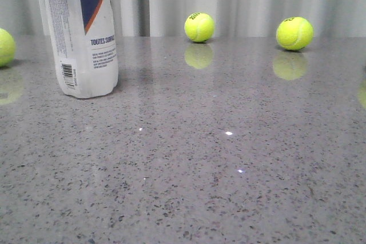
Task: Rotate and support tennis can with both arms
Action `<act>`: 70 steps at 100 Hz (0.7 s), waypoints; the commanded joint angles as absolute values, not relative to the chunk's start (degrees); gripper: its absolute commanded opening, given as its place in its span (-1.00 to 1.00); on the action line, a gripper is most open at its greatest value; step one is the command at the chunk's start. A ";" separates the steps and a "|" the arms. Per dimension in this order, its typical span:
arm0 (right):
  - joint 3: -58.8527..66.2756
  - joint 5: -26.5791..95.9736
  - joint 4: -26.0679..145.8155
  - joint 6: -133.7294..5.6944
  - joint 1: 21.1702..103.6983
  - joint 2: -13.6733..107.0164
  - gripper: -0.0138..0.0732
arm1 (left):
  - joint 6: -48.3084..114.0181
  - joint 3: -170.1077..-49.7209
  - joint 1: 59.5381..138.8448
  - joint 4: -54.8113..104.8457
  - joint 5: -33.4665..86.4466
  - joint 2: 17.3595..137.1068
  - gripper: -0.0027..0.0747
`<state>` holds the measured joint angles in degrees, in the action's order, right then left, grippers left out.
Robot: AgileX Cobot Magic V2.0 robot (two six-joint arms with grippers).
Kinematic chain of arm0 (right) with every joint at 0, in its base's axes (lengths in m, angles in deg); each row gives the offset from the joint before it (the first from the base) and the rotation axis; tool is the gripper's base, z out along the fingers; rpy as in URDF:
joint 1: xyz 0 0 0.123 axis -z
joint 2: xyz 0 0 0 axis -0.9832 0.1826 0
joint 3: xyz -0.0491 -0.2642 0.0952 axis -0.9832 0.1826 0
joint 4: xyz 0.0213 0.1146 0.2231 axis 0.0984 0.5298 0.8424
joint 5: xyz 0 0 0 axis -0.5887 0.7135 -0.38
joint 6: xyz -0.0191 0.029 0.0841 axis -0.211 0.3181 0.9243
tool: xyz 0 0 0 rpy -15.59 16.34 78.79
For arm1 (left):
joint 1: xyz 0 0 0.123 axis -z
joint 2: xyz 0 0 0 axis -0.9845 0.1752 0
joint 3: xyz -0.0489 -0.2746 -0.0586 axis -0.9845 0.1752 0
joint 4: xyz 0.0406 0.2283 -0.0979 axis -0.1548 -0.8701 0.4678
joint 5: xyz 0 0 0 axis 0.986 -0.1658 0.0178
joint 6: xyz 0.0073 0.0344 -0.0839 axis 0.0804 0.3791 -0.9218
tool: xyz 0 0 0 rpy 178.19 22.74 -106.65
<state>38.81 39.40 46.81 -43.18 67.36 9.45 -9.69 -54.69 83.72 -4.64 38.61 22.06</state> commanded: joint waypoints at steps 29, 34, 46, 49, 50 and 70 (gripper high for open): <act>37.31 34.79 46.99 -43.27 67.82 9.74 -0.84 | -12.07 -50.05 83.13 -5.77 42.43 17.21 -0.99; 37.31 34.79 46.99 -43.27 67.82 9.74 -0.84 | -12.07 -50.05 83.13 -5.77 42.43 17.21 -0.99; 37.31 34.79 46.99 -43.27 67.82 9.74 -0.84 | -12.07 -50.05 83.13 -5.77 42.43 17.21 -0.99; 37.31 34.79 46.99 -43.27 67.82 9.74 -0.84 | -12.07 -50.05 83.13 -5.77 42.43 17.21 -0.99; 37.31 34.79 46.99 -43.27 67.82 9.74 -0.84 | -12.07 -50.05 83.13 -5.77 42.43 17.21 -0.99; 37.31 34.79 46.99 -43.27 67.82 9.74 -0.84 | -12.07 -50.05 83.13 -5.77 42.43 17.21 -0.99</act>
<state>38.81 39.40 46.81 -43.18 67.36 9.45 -11.54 -52.73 83.29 -5.66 38.07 19.43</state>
